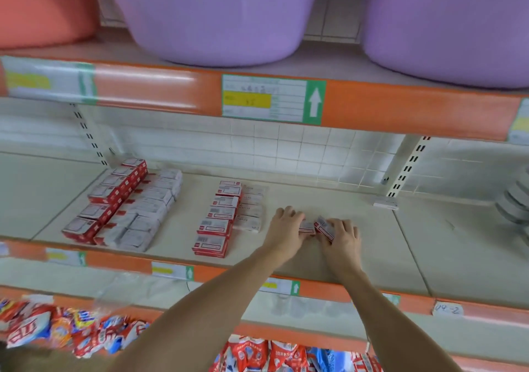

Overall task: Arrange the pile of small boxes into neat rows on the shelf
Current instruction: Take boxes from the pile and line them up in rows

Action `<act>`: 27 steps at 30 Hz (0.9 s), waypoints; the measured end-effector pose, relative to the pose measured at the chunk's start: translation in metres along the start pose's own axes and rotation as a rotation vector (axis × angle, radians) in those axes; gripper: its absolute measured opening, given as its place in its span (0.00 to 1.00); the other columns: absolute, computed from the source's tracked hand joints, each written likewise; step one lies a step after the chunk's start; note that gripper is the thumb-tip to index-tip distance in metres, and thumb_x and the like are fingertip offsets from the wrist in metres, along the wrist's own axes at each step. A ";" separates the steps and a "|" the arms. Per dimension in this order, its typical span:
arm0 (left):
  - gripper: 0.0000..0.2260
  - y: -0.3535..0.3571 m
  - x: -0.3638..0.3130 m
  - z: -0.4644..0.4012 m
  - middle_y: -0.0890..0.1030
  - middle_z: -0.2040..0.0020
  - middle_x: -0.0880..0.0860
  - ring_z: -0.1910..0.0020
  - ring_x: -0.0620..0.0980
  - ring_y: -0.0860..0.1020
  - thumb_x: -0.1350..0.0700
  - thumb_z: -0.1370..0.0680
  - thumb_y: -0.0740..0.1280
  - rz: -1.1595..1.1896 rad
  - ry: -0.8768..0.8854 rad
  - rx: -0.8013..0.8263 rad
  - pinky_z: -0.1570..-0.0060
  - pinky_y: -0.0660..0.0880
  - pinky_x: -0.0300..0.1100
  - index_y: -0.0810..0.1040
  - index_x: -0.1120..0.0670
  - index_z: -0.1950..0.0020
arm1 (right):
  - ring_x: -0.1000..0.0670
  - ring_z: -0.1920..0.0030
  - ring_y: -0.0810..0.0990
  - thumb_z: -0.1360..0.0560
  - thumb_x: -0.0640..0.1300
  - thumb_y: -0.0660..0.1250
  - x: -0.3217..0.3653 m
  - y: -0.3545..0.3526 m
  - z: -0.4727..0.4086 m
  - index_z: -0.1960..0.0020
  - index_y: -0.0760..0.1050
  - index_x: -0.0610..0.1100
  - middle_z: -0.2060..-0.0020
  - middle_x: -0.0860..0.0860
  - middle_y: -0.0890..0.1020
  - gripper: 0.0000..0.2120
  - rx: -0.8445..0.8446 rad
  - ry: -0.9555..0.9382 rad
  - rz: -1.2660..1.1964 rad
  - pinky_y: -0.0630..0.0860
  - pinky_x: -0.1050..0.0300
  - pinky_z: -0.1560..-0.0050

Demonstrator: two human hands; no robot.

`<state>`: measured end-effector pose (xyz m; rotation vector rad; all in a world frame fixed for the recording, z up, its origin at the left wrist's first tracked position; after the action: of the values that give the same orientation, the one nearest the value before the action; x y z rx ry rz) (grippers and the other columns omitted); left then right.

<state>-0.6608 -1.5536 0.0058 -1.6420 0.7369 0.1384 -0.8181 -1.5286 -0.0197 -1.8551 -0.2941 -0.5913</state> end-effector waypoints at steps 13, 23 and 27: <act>0.19 -0.101 0.103 0.074 0.74 0.41 0.56 0.38 0.57 0.69 0.49 0.23 0.69 -0.115 0.164 -0.028 0.37 0.69 0.51 0.76 0.57 0.36 | 0.36 0.48 0.73 0.28 0.46 0.73 0.137 0.056 0.044 0.44 0.78 0.39 0.49 0.40 0.77 0.16 -0.019 0.019 -0.077 0.70 0.44 0.45; 0.20 -0.134 0.155 0.106 0.72 0.39 0.51 0.40 0.53 0.68 0.48 0.24 0.71 -0.149 0.170 0.056 0.36 0.66 0.49 0.76 0.52 0.34 | 0.41 0.43 0.70 0.26 0.46 0.71 0.191 0.074 0.061 0.38 0.75 0.42 0.44 0.43 0.75 0.19 0.020 -0.038 -0.028 0.70 0.46 0.41; 0.18 -0.135 0.157 0.107 0.72 0.41 0.51 0.41 0.53 0.68 0.47 0.24 0.72 -0.124 0.169 0.059 0.36 0.67 0.49 0.78 0.50 0.36 | 0.42 0.41 0.69 0.25 0.49 0.70 0.192 0.072 0.061 0.36 0.74 0.44 0.42 0.45 0.74 0.20 0.022 -0.031 0.018 0.70 0.47 0.39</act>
<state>-0.4323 -1.5115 0.0205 -1.6516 0.7570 -0.1107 -0.6067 -1.5137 0.0077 -1.8455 -0.3024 -0.5453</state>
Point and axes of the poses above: each hand's wrist, its own z-axis away from the middle knuckle, its own y-axis out of the palm, x = y × z, the point moved 5 cm from there along -z, towards the middle knuckle
